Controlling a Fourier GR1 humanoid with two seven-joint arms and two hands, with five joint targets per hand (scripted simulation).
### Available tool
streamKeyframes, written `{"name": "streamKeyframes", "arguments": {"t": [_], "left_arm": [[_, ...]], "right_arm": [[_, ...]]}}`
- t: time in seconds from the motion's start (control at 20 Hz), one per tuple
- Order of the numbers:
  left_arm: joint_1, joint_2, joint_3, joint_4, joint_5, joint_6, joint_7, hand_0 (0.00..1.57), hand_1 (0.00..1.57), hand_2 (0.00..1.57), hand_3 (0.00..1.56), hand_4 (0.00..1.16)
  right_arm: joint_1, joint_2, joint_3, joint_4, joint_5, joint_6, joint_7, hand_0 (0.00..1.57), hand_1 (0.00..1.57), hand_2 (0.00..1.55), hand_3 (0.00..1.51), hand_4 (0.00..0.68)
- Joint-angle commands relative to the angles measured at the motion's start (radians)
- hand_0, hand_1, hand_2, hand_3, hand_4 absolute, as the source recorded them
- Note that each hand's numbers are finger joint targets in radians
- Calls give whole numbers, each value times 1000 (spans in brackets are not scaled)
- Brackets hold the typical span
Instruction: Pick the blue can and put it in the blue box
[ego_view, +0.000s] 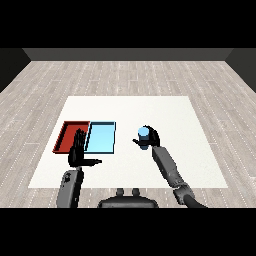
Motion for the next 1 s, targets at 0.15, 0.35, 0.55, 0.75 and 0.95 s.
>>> {"name": "streamKeyframes", "arguments": {"t": [0.15, 0.35, 0.55, 0.75, 0.95], "left_arm": [[-62, -40, -73, 46, -31, 46, 80, 0, 0, 0, 0, 0], [-83, -43, -152, 72, -21, 65, 97, 0, 0, 0, 0, 0], [-94, -44, -146, 106, -6, 56, 90, 0, 0, 0, 0, 0], [-83, -44, -186, 140, -35, 73, 52, 0, 0, 0, 0, 0], [-163, -44, -227, 197, -3, 121, 88, 0, 0, 0, 0, 0]], "right_arm": [[28, -8, 10, -132, 23, 22, 18, 1502, 1502, 1457, 1405, 648], [35, -7, 56, -270, 41, 24, 30, 1441, 1441, 1428, 1411, 665], [69, 12, 85, -350, 45, -12, 63, 1434, 1434, 1439, 1421, 666], [114, 13, 92, -447, 63, -17, 110, 1434, 1434, 1439, 1421, 666], [123, 13, 179, -448, 26, -64, 77, 1432, 1432, 1448, 1419, 659]]}}
